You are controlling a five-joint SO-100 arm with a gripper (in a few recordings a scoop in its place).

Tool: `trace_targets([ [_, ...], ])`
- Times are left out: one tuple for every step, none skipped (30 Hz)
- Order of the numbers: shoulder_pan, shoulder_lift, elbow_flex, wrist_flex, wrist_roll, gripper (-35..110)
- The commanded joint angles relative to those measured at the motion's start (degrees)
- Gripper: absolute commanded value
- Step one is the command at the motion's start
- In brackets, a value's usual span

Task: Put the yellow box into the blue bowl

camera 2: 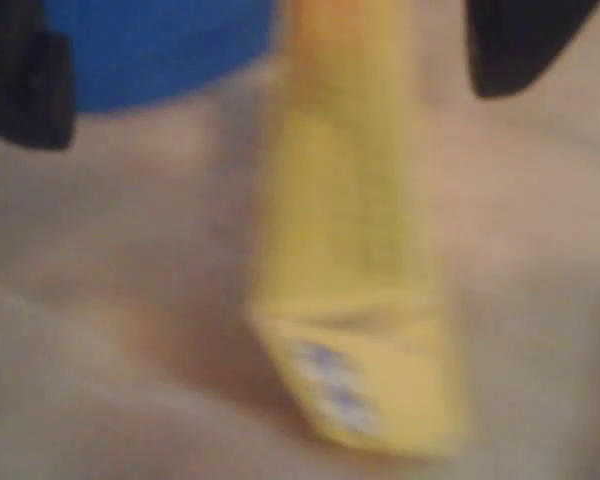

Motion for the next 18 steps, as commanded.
trace_targets([
  [-0.4,-2.0,-0.4,-1.2,-0.6,22],
  [-0.1,-2.9,-0.5,-1.4,-0.6,22],
  [0.0,-3.8,-0.6,-1.4,-0.7,22],
  [0.0,-4.4,-0.6,-1.4,-0.7,22],
  [0.0,-4.8,-0.6,-1.5,-0.7,22],
  [-0.1,-5.1,-0.6,-1.5,-0.7,22],
  [-0.2,-5.3,-0.7,-1.8,-0.7,22],
  [-0.2,-5.4,-0.6,-2.5,-0.7,22],
  [-0.1,-5.4,-0.5,-3.2,-0.6,22],
  [-0.1,-5.5,-0.5,-3.5,-0.6,22],
  [0.0,-5.6,-0.4,-3.7,-0.6,22],
  [0.0,-5.6,-0.4,-3.9,-0.6,22],
  [0.0,-5.6,-0.4,-3.9,-0.6,22],
  [0.0,-5.6,-0.4,-3.9,-0.6,22],
  [0.0,-5.7,-0.3,-4.0,-0.6,22],
  [0.0,-5.7,0.1,-4.4,-0.6,22],
  [0.0,-5.7,0.8,-4.6,-0.6,22],
  [0.0,-5.7,1.6,-4.7,-0.6,22],
])
